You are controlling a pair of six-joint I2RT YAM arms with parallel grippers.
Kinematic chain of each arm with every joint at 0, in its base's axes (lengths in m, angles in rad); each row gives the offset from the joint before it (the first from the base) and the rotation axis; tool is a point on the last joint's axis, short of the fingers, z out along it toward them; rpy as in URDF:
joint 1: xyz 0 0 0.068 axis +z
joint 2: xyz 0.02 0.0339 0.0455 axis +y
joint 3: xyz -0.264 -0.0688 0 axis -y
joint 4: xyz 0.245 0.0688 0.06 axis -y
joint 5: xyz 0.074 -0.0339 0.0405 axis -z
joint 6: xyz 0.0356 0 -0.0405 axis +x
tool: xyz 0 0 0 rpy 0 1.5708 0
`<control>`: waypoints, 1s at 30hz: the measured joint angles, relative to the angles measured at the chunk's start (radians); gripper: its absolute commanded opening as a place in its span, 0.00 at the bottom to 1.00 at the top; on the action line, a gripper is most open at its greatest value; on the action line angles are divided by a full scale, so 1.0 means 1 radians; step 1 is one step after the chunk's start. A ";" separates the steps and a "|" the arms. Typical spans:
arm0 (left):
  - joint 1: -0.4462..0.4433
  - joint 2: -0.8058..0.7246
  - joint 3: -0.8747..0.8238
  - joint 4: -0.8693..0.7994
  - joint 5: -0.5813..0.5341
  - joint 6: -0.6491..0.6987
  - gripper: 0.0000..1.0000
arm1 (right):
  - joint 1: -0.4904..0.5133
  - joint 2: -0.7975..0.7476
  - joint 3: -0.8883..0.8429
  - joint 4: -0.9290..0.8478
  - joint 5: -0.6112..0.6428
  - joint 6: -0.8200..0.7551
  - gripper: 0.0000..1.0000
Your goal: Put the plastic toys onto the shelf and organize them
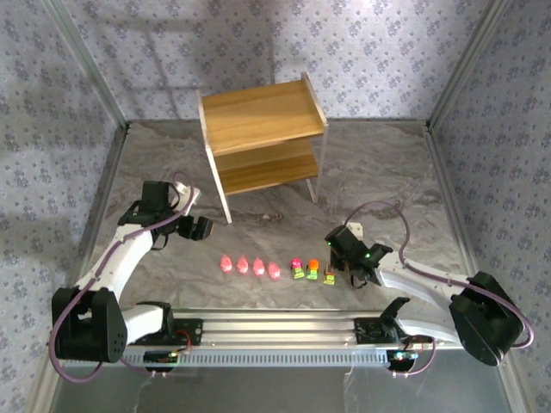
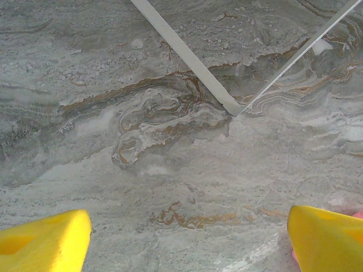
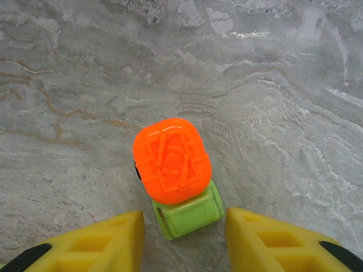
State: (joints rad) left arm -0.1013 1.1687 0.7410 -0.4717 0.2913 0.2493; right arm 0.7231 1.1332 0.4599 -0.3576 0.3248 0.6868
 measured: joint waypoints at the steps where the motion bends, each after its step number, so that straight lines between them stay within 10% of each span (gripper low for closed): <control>1: 0.000 0.000 0.000 0.000 0.000 0.000 0.90 | -0.002 0.000 0.003 0.000 0.000 -0.003 0.51; 30: 0.000 0.000 0.000 0.001 0.000 0.000 0.90 | -0.019 0.029 0.036 0.000 -0.027 -0.034 0.39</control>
State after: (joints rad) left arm -0.1013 1.1690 0.7406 -0.4706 0.2913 0.2493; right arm 0.7044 1.1625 0.4957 -0.3573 0.2981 0.6529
